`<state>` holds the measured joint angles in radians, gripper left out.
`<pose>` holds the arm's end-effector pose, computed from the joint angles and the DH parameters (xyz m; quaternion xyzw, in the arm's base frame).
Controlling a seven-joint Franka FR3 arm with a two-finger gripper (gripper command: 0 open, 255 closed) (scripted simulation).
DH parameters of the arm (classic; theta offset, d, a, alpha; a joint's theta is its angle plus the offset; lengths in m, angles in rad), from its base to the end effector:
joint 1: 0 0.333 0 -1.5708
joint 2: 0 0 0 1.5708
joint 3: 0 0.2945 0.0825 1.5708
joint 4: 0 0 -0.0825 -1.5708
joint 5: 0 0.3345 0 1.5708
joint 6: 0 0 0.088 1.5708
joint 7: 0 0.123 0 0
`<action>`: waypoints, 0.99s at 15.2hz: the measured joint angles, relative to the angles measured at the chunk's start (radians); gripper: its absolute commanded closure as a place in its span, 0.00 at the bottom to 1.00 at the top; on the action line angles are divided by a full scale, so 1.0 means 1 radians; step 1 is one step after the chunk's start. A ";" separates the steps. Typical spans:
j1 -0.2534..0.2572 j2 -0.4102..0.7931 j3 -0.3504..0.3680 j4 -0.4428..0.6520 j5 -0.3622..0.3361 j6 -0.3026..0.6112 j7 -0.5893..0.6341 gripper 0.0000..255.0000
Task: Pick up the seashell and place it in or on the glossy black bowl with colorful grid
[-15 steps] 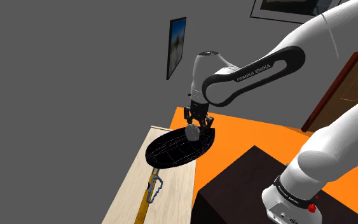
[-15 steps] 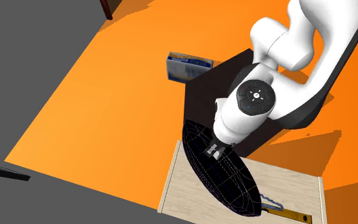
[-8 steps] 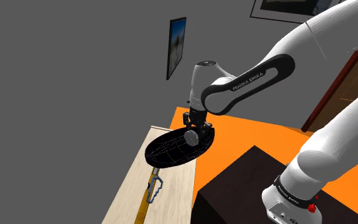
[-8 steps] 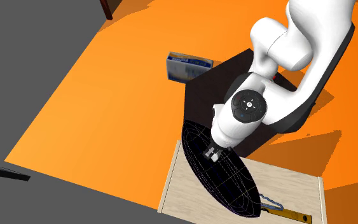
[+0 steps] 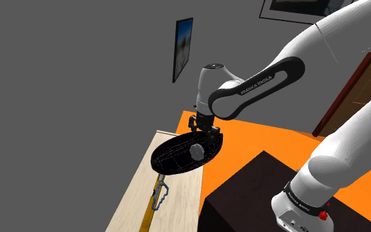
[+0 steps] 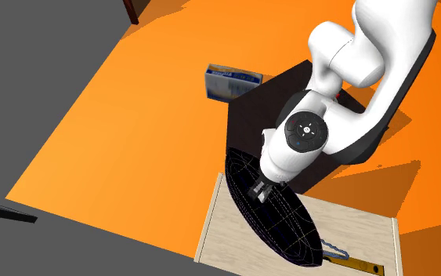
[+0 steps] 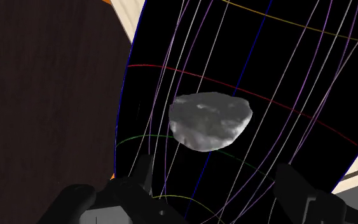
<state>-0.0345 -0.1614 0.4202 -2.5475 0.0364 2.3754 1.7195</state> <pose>0.3807 0.1524 0.3204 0.7755 -0.6309 0.0118 0.0204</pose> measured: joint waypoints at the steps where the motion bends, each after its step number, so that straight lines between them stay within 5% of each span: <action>1: 0.000 0.000 0.000 0.000 0.000 0.000 0.000 0.00; 15: 0.012 -0.092 -0.015 0.058 0.038 -0.145 -0.030 0.00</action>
